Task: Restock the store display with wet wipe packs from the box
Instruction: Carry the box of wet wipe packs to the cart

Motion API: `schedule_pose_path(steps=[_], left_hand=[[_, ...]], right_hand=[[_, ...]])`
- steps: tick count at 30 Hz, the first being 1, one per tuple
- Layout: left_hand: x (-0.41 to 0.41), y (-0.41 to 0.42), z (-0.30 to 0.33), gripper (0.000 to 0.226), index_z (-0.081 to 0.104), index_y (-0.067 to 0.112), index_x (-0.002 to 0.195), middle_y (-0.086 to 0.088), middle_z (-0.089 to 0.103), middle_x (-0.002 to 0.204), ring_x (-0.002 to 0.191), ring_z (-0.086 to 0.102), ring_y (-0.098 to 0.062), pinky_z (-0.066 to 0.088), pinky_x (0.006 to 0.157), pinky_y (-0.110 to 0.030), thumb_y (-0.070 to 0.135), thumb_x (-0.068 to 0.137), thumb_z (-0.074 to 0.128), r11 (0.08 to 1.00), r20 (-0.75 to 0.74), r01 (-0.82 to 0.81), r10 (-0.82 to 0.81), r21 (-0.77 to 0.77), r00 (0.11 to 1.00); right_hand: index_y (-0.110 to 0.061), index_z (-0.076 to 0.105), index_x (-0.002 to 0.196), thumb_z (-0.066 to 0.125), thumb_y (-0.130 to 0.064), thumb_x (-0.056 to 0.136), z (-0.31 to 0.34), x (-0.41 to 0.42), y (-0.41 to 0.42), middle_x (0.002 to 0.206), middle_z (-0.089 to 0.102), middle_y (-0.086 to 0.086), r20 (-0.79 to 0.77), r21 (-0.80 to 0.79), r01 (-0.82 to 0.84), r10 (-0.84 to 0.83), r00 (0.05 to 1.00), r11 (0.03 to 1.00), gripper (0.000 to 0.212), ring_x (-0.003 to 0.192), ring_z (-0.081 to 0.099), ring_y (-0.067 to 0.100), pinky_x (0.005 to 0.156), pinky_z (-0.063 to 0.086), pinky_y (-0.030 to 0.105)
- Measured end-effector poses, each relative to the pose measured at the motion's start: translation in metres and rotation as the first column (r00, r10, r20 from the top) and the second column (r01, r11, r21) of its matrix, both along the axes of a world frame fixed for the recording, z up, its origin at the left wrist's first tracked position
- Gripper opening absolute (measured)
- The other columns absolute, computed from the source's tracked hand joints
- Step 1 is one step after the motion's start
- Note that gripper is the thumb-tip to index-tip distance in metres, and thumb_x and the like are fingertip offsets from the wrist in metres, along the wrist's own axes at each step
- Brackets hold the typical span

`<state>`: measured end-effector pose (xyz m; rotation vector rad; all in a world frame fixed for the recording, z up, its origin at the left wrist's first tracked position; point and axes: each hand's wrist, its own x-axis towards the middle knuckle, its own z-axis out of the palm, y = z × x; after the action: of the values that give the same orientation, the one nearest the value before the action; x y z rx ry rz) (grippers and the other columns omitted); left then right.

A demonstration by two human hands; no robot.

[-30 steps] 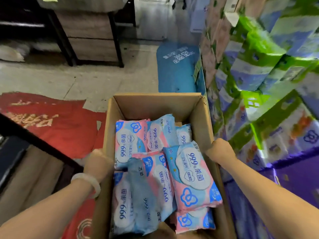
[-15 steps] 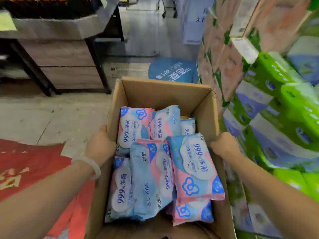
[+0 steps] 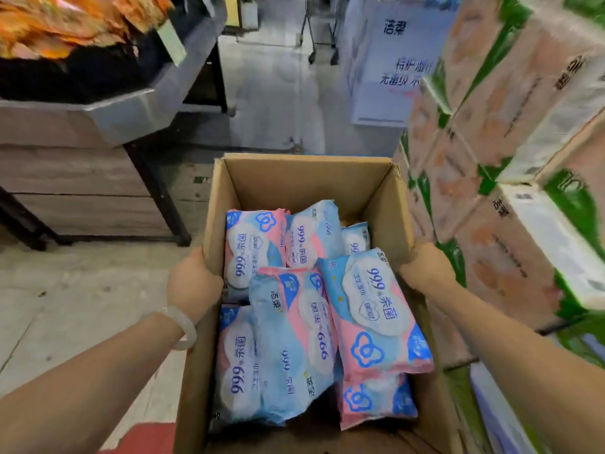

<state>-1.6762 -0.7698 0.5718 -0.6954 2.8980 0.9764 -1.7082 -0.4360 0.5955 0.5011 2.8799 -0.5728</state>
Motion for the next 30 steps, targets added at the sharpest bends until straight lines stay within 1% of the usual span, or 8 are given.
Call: schedule_pose_path(steps=[3,5,12,15,18,23,27,30], left_hand=[[-0.093,-0.009,-0.001,0.032,0.054,-0.001,0.107,-0.025,0.063,0.102,0.098,0.06,-0.042,0.041,0.073,-0.037,-0.003,0.075,0.056,0.999,-0.021,0.02,-0.019,0.041,1.0],[-0.153,-0.013,0.001,0.031,0.052,0.0,0.107,-0.026,0.063,0.103,0.1,0.059,-0.043,0.041,0.074,-0.037,-0.001,0.076,0.056,1.0,-0.019,0.026,-0.026,-0.012,0.999],[-0.377,-0.02,0.007,0.025,0.054,0.004,0.105,-0.02,0.064,0.105,0.101,0.059,-0.04,0.043,0.077,-0.037,0.009,0.081,0.057,0.996,0.008,0.059,-0.059,-0.073,0.998],[-0.471,-0.022,0.006,0.026,0.053,0.004,0.106,-0.021,0.063,0.108,0.101,0.059,-0.04,0.041,0.075,-0.035,0.01,0.081,0.058,0.998,0.035,0.028,-0.026,-0.065,0.999],[-0.566,-0.026,0.008,0.03,0.052,0.003,0.11,-0.021,0.062,0.11,0.103,0.058,-0.04,0.046,0.081,-0.039,0.008,0.081,0.058,0.998,0.058,0.004,0.0,-0.069,0.998],[-0.725,-0.033,0.011,0.033,0.052,0.002,0.112,-0.023,0.062,0.112,0.105,0.058,-0.04,0.046,0.085,-0.04,0.006,0.08,0.059,0.999,0.057,0.018,-0.016,-0.036,0.998],[-0.866,-0.037,0.011,0.034,0.052,0.004,0.116,-0.02,0.062,0.113,0.105,0.058,-0.038,0.043,0.08,-0.036,0.008,0.082,0.059,0.999,0.048,0.041,-0.041,-0.017,0.998],[-0.969,-0.041,0.015,0.033,0.052,0.005,0.114,-0.02,0.062,0.113,0.107,0.057,-0.039,0.044,0.084,-0.038,0.008,0.082,0.058,0.998,0.042,0.059,-0.058,-0.026,0.997]], right_hand=[[0.003,0.06,0.104,0.056,-0.009,0.083,0.0,-0.084,-0.008,0.104,0.065,0.025,-0.004,-0.04,0.009,-0.009,1.0,0.999,0.025,0.101,0.063,0.038,0.073,0.044,0.033],[-0.002,0.061,0.106,0.057,-0.011,0.083,-0.004,-0.138,-0.011,0.108,0.067,0.022,-0.019,-0.08,0.022,-0.024,1.0,0.997,0.025,0.101,0.064,0.037,0.073,0.043,0.031],[-0.005,0.063,0.107,0.057,-0.009,0.083,-0.016,-0.363,-0.017,0.102,0.068,0.02,-0.019,-0.084,0.024,-0.025,0.999,0.996,0.025,0.101,0.064,0.037,0.076,0.049,0.035],[-0.007,0.064,0.1,0.059,-0.01,0.081,-0.019,-0.466,-0.02,0.099,0.07,0.018,-0.003,-0.093,0.011,-0.011,1.0,0.996,0.02,0.095,0.066,0.035,0.073,0.05,0.034],[-0.011,0.062,0.097,0.061,-0.015,0.082,-0.014,-0.566,-0.021,0.102,0.069,0.016,-0.008,-0.079,0.0,-0.001,1.0,0.997,0.016,0.095,0.064,0.036,0.069,0.044,0.031],[-0.014,0.056,0.085,0.06,-0.019,0.083,-0.006,-0.727,-0.027,0.086,0.059,0.009,0.038,-0.048,-0.003,0.005,0.999,0.999,0.007,0.078,0.054,0.03,0.066,0.041,0.03],[-0.02,0.043,0.066,0.058,-0.017,0.083,-0.009,-0.86,-0.034,0.083,0.059,0.009,0.046,-0.044,0.049,-0.047,0.998,0.998,0.022,0.079,0.054,0.031,0.064,0.04,0.029],[-0.014,0.053,0.077,0.057,-0.019,0.083,-0.009,-0.958,-0.037,0.091,0.068,0.014,0.03,-0.064,0.07,-0.068,0.997,0.996,0.009,0.078,0.057,0.033,0.064,0.042,0.03]])
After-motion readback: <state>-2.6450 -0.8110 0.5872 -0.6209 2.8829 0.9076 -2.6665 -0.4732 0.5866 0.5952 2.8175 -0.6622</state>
